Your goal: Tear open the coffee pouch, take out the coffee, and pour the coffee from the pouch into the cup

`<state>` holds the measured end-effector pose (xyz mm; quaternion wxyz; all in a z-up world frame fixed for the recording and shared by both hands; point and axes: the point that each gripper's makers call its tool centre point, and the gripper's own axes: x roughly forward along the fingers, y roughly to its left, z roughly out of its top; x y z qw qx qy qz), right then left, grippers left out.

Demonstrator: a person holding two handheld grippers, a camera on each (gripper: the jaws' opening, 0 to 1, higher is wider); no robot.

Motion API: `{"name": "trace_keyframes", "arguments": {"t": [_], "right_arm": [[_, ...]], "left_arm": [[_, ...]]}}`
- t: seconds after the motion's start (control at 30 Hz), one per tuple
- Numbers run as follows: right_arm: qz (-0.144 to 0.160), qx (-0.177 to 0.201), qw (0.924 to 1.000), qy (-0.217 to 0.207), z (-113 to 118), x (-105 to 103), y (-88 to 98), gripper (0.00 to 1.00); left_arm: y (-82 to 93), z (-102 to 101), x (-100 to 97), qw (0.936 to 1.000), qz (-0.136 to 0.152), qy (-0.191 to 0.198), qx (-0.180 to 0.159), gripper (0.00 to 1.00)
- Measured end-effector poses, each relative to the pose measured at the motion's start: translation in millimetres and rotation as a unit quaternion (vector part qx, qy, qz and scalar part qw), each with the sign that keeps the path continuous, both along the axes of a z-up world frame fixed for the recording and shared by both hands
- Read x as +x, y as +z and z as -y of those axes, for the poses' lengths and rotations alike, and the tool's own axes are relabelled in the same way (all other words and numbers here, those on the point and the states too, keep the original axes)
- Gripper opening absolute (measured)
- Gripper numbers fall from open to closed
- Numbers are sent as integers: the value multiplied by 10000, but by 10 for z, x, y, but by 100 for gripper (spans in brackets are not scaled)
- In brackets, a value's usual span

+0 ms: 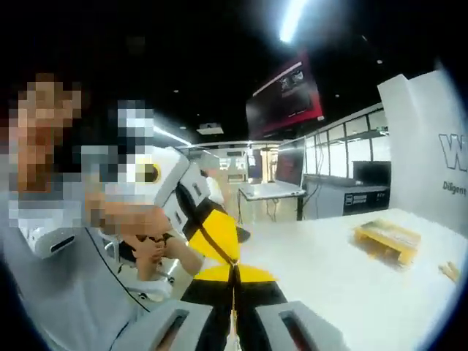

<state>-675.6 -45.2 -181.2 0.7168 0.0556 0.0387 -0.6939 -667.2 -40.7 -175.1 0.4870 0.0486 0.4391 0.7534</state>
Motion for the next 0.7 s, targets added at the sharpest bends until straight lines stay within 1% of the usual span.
{"name": "trace_keyframes", "arguments": {"t": [0.03,0.07,0.1,0.13,0.17,0.2,0.23,0.27,0.3,0.4,0.47,0.53,0.7], "right_arm": [[-30,-74,9999,61,6,36,18,1],[-62,-169,9998,85,10,61,47,1],[-92,-185,9997,121,18,89,54,1],[-248,-209,9994,144,31,102,67,2],[-274,-239,9993,112,35,105,80,2],[-270,-251,9992,122,35,108,90,2],[-342,-306,9989,133,37,99,105,2],[-554,-408,9975,128,46,76,138,2],[-638,-424,9969,167,47,89,133,3],[-605,-459,9971,73,32,27,154,5],[-595,-495,9970,55,15,14,164,6],[-632,-576,9963,3,-9,-15,183,7],[-607,-769,9952,-51,-25,-52,230,7]], "left_arm": [[43,13,18,9980,490,-87,382,0],[83,26,22,9951,713,-203,651,0],[94,40,36,9911,1001,-300,828,0],[100,53,35,9872,1214,-349,979,0],[126,63,8,9849,1262,-367,1123,0],[139,70,9,9814,1394,-429,1251,0],[150,73,4,9780,1509,-459,1367,0],[167,89,-14,9745,1614,-459,1489,0],[167,91,-9,9709,1745,-507,1558,0],[167,112,-55,9699,1749,-491,1619,0],[175,108,-48,9685,1796,-493,1655,0],[176,110,-53,9698,1762,-470,1617,0],[185,102,-63,9691,1795,-466,1625,1]]}}
